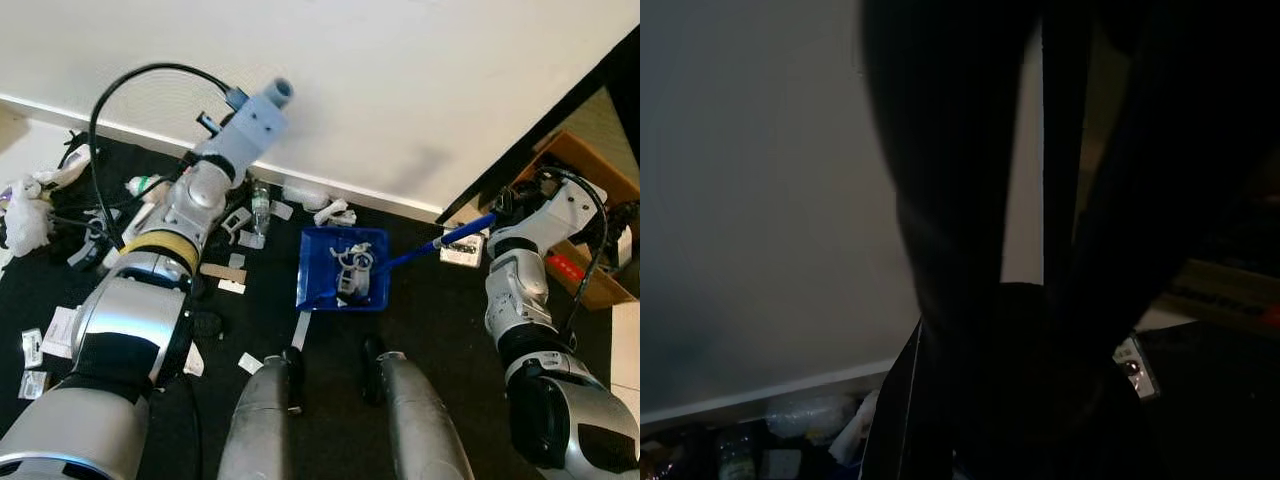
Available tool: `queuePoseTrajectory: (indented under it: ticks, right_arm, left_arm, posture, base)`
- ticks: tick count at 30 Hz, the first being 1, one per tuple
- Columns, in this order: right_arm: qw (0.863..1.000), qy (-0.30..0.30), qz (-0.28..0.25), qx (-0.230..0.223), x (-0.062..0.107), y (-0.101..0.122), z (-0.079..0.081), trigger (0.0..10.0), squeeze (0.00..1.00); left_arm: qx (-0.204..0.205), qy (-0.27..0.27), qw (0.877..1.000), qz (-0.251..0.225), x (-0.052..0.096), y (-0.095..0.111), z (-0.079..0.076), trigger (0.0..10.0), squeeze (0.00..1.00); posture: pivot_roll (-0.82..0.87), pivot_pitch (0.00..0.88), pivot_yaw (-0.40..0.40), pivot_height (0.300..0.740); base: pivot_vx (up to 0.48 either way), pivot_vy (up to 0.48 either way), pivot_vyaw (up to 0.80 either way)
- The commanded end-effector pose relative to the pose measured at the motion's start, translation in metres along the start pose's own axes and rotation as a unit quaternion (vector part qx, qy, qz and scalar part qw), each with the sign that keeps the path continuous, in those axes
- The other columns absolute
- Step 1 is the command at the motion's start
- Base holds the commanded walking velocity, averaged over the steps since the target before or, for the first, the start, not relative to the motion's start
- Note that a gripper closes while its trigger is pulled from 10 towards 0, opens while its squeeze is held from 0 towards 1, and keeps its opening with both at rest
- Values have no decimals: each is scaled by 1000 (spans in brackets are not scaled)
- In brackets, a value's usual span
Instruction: Sweep floor
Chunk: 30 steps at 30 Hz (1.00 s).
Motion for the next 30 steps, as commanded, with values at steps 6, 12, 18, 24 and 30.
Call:
queuePoseTrajectory:
  ticks: [6, 12, 18, 24, 30]
  right_arm:
    - [998, 12, 54, -5, 18, -32, -1, 10000, 0]
    - [999, 15, 44, -8, 17, -28, 0, 10000, 0]
    - [999, 9, 36, -14, 16, -23, -5, 10000, 0]
    - [999, 7, 37, -19, 13, -22, -5, 10000, 0]
    - [999, 9, 37, -23, 11, -21, -2, 10000, 0]
  left_arm:
    - [175, -42, 983, -31, -3, 21, -70, 10000, 0]
    - [302, -34, 952, -41, -7, 43, -90, 10000, 0]
    - [531, -51, 845, -41, -16, 77, -103, 10000, 0]
    - [579, -4, 808, -110, -30, 118, -52, 10000, 0]
    - [450, 19, 881, -148, -32, 122, -3, 10000, 0]
  posture:
    - [-105, 441, -43, 740]
    - [-114, 445, -31, 740]
    - [-100, 430, -26, 740]
    - [-80, 411, -26, 740]
    - [-72, 407, -18, 740]
  base:
    - [0, 0, 0]
    - [0, 0, 0]
    - [0, 0, 0]
    - [0, 0, 0]
    - [0, 0, 0]
Point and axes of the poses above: a point about 5 cm out from each wrist's last joint towards the gripper, its own x axis pointing back from the gripper into the wrist, its own y axis along the axis of the wrist's last joint, z = x × y, the point moved 1 cm from there along -x, pointing out of the wrist towards the gripper, and after that the axes turned 6 degrees about x, right-handed, at the moved point
